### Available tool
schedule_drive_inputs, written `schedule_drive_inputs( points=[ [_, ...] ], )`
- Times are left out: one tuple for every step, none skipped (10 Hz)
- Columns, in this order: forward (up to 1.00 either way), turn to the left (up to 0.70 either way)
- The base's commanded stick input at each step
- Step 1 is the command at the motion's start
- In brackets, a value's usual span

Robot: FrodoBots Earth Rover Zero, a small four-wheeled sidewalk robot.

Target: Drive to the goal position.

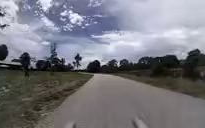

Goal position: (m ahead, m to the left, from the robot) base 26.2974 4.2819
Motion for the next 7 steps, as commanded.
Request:
schedule_drive_inputs(
  points=[
    [0.85,0.00],
    [0.85,0.00],
    [0.85,-0.04],
    [0.85,-0.27],
    [0.85,-0.34],
    [0.85,-0.27],
    [0.85,-0.15]
  ],
)
